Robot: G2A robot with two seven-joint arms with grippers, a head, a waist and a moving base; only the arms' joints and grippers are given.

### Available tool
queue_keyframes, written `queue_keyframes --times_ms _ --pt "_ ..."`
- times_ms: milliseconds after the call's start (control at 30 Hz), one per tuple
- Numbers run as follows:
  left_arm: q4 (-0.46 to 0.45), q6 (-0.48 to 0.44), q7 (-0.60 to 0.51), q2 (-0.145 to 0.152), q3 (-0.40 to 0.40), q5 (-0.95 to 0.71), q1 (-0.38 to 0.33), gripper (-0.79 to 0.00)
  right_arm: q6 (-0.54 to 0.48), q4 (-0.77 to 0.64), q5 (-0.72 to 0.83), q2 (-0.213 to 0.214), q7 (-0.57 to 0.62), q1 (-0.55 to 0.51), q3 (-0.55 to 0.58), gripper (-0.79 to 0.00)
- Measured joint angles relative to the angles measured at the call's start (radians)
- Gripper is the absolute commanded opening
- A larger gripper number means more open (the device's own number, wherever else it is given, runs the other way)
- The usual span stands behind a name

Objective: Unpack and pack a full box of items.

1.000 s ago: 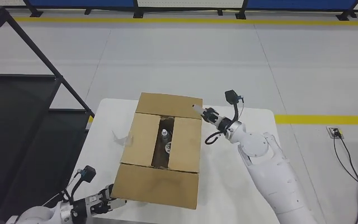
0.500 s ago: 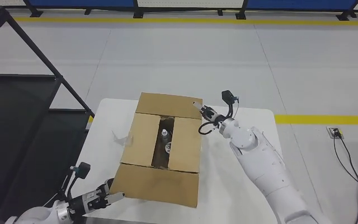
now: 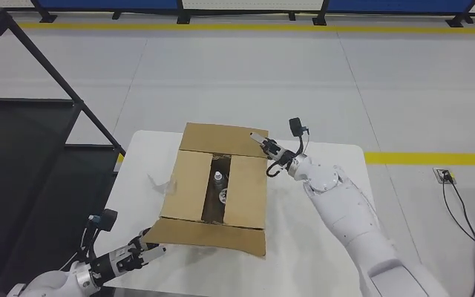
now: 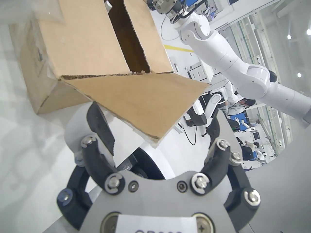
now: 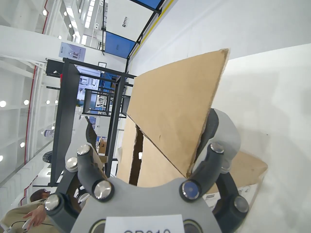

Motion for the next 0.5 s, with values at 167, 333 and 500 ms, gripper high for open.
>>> queue_keyframes --times_ms 167,333,500 --pt "-0.006 0.005 0.029 0.001 0.003 0.004 0.000 0.000 -0.086 0.052 0.077 0.001 0.106 0.023 0.028 0.000" --pt "-0.018 0.017 0.064 0.002 0.007 0.013 -0.006 0.000 -0.156 0.082 0.139 0.012 0.193 0.038 0.063 0.000" --pt "-0.041 0.054 0.127 0.001 0.024 0.058 -0.020 0.000 -0.208 0.079 0.178 0.032 0.252 0.041 0.099 0.000"
